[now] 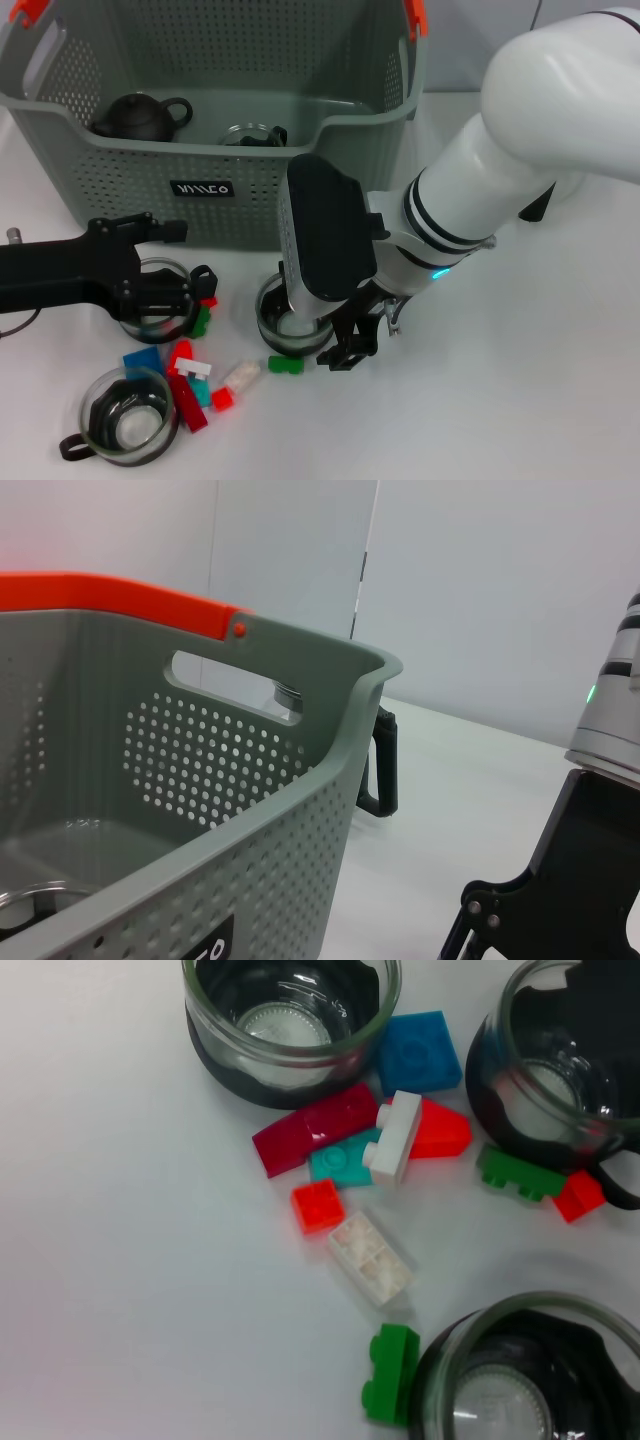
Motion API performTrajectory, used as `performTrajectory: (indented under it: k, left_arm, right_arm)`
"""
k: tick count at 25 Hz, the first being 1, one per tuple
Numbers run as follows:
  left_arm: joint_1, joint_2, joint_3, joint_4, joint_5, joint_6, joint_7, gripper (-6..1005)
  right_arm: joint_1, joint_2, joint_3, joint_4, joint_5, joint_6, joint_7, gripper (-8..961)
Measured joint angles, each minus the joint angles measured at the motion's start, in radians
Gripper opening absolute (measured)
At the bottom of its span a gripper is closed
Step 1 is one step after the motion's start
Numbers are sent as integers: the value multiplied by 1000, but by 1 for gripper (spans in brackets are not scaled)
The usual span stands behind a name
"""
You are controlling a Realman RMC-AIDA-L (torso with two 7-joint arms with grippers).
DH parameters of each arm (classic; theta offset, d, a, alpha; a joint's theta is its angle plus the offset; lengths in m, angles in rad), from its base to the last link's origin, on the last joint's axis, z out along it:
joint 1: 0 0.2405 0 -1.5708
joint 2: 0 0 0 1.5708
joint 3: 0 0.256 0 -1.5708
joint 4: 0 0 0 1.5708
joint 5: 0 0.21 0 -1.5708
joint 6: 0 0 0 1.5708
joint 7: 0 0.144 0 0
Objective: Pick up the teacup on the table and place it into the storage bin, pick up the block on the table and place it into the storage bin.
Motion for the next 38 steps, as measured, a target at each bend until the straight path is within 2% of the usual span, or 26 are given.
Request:
performTrajectory:
  k: [7, 13, 23, 33, 38]
  left_arm:
    - [2, 0, 0, -3, 0, -1, 1, 890]
    - [3, 0, 0, -8, 0, -3, 5, 890]
    - [3, 0, 0, -8, 0, -4, 6, 890]
    - [5, 0, 0, -6, 0, -1, 6, 890]
    - [11, 0, -4, -3, 1, 1, 6, 890]
  right_arm:
    - [8, 1, -12, -4, -1, 6, 2, 686]
    - [19, 3, -35, 7, -1, 20, 7, 540]
    - [21, 3, -50, 8, -1, 27, 9, 107]
    - [12, -3, -39, -36, -3, -16, 36, 66]
    - [-6, -7, 22, -86, -30, -89, 55, 58]
